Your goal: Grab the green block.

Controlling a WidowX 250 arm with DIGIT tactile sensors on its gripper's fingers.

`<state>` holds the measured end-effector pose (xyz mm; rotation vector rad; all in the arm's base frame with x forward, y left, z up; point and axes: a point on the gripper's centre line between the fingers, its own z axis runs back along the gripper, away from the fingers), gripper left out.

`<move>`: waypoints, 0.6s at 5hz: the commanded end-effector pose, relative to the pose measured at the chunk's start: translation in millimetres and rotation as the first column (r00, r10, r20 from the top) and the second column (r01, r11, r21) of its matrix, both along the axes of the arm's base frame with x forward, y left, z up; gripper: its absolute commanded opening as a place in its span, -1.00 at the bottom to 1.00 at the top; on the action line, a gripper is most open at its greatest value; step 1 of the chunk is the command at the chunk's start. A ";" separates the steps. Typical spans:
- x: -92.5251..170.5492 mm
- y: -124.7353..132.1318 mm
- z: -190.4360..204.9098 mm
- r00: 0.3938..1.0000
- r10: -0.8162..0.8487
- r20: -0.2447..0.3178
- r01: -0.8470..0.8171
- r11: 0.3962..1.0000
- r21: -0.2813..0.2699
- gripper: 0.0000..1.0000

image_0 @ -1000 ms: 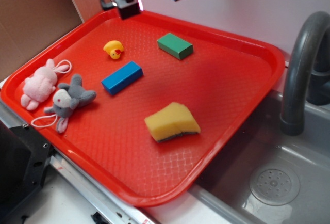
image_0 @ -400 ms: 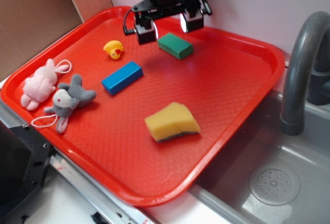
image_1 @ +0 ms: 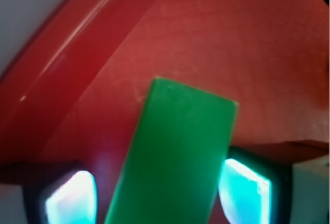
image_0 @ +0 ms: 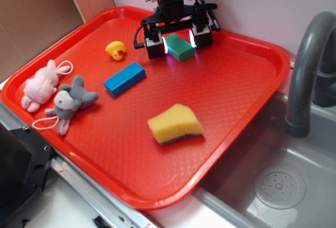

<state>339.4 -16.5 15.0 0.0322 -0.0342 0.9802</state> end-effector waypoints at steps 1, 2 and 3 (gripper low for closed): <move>9.1 24.0 19.3 0.998 -0.055 0.011 0.054 0.998 0.037 -1.00; -8.5 29.1 37.4 0.985 -0.171 -0.008 0.170 0.972 0.161 -1.00; -23.5 27.0 58.2 0.950 -0.304 -0.072 0.312 0.921 0.231 -1.00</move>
